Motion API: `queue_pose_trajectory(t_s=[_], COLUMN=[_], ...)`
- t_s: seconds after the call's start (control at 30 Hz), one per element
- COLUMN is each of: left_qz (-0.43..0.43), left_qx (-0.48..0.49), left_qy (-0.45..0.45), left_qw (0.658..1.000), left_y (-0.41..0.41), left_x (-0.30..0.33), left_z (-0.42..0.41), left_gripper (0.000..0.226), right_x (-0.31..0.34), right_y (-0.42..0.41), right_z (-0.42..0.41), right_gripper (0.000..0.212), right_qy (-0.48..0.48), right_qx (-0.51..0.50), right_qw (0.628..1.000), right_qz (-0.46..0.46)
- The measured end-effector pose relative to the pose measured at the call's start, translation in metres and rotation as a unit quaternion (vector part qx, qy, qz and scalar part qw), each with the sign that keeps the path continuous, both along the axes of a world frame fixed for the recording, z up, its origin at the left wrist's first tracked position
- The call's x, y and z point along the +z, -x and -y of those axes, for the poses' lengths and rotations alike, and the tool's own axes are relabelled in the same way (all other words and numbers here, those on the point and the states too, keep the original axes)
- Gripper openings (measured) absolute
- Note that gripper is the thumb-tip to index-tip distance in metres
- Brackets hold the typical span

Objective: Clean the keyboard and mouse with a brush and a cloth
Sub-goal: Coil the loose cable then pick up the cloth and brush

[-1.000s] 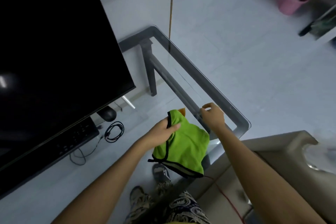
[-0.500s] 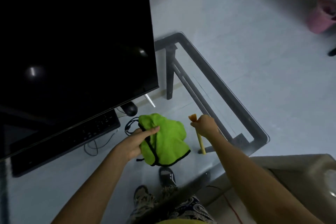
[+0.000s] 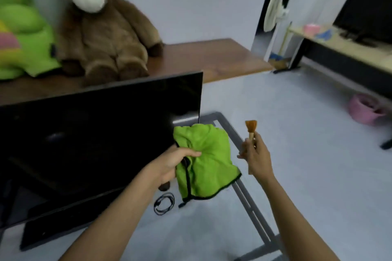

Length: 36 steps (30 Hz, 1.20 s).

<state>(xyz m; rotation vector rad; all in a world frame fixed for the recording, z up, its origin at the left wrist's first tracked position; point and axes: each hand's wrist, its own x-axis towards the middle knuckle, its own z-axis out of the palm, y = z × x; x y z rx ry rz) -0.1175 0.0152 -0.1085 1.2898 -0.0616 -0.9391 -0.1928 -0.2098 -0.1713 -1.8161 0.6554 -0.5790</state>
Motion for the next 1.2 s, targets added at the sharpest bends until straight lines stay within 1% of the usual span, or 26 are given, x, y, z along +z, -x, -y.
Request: queue_pose_trajectory(t_s=[0.03, 0.1, 0.17, 0.23, 0.3, 0.37, 0.53, 0.6, 0.67, 0.73, 0.8, 0.83, 0.87, 0.9, 0.93, 0.97, 1.0, 1.03, 1.07, 1.1, 1.13, 1.17, 1.2], left_qz=[0.017, 0.052, 0.089, 0.120, 0.146, 0.150, 0.152, 0.154, 0.151, 0.165, 0.199, 0.231, 0.272, 0.327, 0.392, 0.456, 0.510, 0.556, 0.605, 0.647, 0.670, 0.664, 0.628], left_qx=[-0.004, -0.014, -0.014, -0.016, -0.012, -0.003, 0.051, 0.073, 0.099, 0.100, 0.066, 0.049, 0.034, 0.037, 0.057, 0.085, 0.113, 0.136, 0.138, 0.093, 0.016, -0.073, -0.153], left_qy=[0.023, 0.066, 0.101, 0.115, 0.119, 0.117, 0.115, 0.094, 0.046, -0.030, -0.129, -0.186, -0.243, -0.310, -0.392, -0.465, -0.505, -0.514, -0.503, -0.490, -0.477, -0.469, -0.473], left_qw=[1.000, 0.996, 0.991, 0.986, 0.982, 0.982, 0.980, 0.981, 0.982, 0.981, 0.969, 0.954, 0.931, 0.892, 0.830, 0.754, 0.687, 0.639, 0.601, 0.577, 0.568, 0.578, 0.599], left_y=[-0.006, -0.021, -0.037, -0.053, -0.069, -0.084, -0.132, -0.153, -0.173, -0.186, -0.206, -0.210, -0.217, -0.217, -0.219, -0.220, -0.220, -0.215, -0.213, -0.210, -0.207, -0.202, -0.202], left_x=[0.024, 0.072, 0.116, 0.156, 0.187, 0.209, 0.226, 0.221, 0.209, 0.193, 0.175, 0.171, 0.168, 0.170, 0.171, 0.174, 0.177, 0.180, 0.179, 0.176, 0.170, 0.162, 0.154], left_z=[0.004, 0.014, 0.025, 0.035, 0.043, 0.048, 0.054, 0.054, 0.055, 0.053, 0.057, 0.058, 0.057, 0.057, 0.060, 0.062, 0.064, 0.067, 0.072, 0.078, 0.084, 0.089, 0.092], left_gripper=[0.030, 0.032, 0.036, 0.047, 0.040, 0.037, 0.036, 0.035, 0.032, 0.024, 0.013, 0.023, 0.037, 0.044, 0.050, 0.058, 0.067, 0.073, 0.075, 0.074, 0.072, 0.073, 0.077], right_x=[0.021, 0.064, 0.105, 0.142, 0.175, 0.201, 0.244, 0.249, 0.248, 0.243, 0.231, 0.227, 0.223, 0.220, 0.217, 0.214, 0.213, 0.213, 0.212, 0.212, 0.210, 0.207, 0.203], right_y=[-0.009, -0.026, -0.040, -0.053, -0.067, -0.082, -0.110, -0.119, -0.125, -0.129, -0.137, -0.137, -0.137, -0.138, -0.139, -0.143, -0.148, -0.154, -0.162, -0.170, -0.179, -0.187, -0.195], right_z=[0.003, 0.011, 0.019, 0.025, 0.028, 0.032, 0.031, 0.031, 0.031, 0.031, 0.039, 0.042, 0.043, 0.046, 0.049, 0.052, 0.054, 0.054, 0.055, 0.055, 0.054, 0.053, 0.052], right_gripper=[0.016, 0.018, 0.021, 0.023, 0.028, 0.030, 0.023, 0.019, 0.017, 0.018, 0.017, 0.017, 0.017, 0.020, 0.023, 0.026, 0.028, 0.029, 0.029, 0.031, 0.036, 0.040, 0.044], right_qy=[0.013, 0.069, 0.111, 0.122, 0.135, 0.140, 0.176, 0.193, 0.211, 0.225, 0.225, 0.227, 0.233, 0.243, 0.255, 0.262, 0.265, 0.261, 0.262, 0.265, 0.274, 0.280, 0.287], right_qx=[-0.013, -0.045, -0.065, -0.082, -0.094, -0.090, -0.077, -0.069, -0.053, -0.037, -0.039, -0.042, -0.041, -0.037, -0.033, -0.028, -0.021, -0.009, 0.005, 0.018, 0.025, 0.025, 0.020], right_qw=[0.999, 0.992, 0.982, 0.974, 0.971, 0.973, 0.977, 0.975, 0.973, 0.972, 0.972, 0.972, 0.971, 0.969, 0.966, 0.964, 0.964, 0.965, 0.965, 0.964, 0.961, 0.959, 0.957], right_qz=[0.040, 0.100, 0.140, 0.171, 0.176, 0.162, 0.094, 0.089, 0.076, 0.063, 0.047, 0.041, 0.037, 0.034, 0.030, 0.023, 0.013, -0.004, -0.018, -0.028, -0.033, -0.039, -0.042])
